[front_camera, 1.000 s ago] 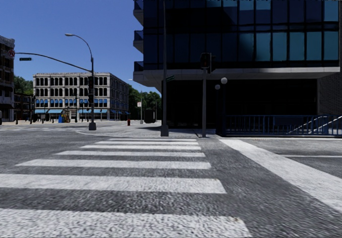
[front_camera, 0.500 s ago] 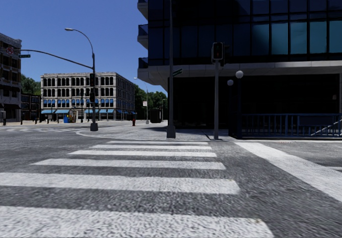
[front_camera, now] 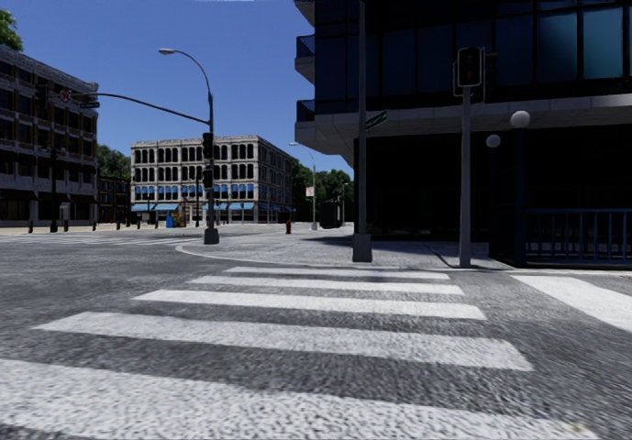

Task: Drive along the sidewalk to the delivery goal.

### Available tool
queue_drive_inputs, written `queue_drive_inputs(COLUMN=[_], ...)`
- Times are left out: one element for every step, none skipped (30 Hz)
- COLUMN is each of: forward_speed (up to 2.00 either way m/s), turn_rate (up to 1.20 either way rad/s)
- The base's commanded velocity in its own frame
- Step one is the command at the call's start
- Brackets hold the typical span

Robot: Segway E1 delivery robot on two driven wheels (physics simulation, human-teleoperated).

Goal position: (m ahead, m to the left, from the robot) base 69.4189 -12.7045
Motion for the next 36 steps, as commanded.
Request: queue_drive_inputs(forward_speed=[2.0,2.0,2.0,2.0,2.0,2.0,2.0,2.0,2.0,2.0,2.0,2.0,2.0,2.0,2.0,2.0,2.0,2.0,2.0,2.0,2.0,2.0,2.0,2.0,2.0,2.0,2.0,2.0,2.0,2.0,2.0,2.0,2.0,2.0,2.0,2.0], turn_rate=[0.0,0.0,0.0,0.0,0.0,0.0,0.0,0.0,0.0,0.0,0.0,0.0,0.0,0.0,0.0,0.0,0.0,0.0,0.0,0.0,0.0,0.0,0.0,0.0,0.0,0.0,0.0,0.0,0.0,0.0,0.0,0.0,0.0,0.0,0.0,0.0])
